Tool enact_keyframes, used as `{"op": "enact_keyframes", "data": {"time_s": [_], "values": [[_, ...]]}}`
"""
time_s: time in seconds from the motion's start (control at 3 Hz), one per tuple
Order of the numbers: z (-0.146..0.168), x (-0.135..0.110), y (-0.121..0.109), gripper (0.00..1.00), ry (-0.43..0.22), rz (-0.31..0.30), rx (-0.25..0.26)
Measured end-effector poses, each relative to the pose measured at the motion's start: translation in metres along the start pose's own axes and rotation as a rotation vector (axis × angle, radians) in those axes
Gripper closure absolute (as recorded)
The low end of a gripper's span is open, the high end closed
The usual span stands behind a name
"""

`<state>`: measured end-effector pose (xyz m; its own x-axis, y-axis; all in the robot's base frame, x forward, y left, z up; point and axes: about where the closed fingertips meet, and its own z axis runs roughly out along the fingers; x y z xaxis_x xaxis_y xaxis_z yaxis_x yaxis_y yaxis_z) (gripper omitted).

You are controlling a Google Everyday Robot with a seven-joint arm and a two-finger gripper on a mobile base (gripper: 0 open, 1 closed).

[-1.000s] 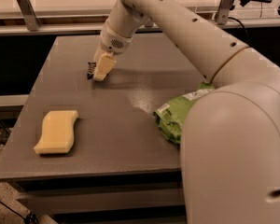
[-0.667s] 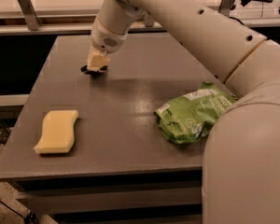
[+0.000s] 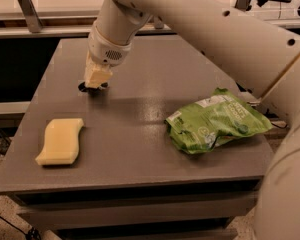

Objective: Move rxbar chocolate near sponge

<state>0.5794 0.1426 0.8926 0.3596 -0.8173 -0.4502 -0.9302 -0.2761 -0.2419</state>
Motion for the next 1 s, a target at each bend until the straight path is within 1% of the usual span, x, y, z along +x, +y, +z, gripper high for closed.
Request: {"op": "enact_keyframes", "data": {"time_s": [0.33,0.67,1.0], "values": [[0.000,-0.001,0.024,0.82,-0.043,-0.046,-0.047],[-0.002,-0.001,0.047,0.59,-0.073,-0.062,-0.084],[-0.003,0.001,0.069,0.36,-0.100,-0.061,-0.112]]}}
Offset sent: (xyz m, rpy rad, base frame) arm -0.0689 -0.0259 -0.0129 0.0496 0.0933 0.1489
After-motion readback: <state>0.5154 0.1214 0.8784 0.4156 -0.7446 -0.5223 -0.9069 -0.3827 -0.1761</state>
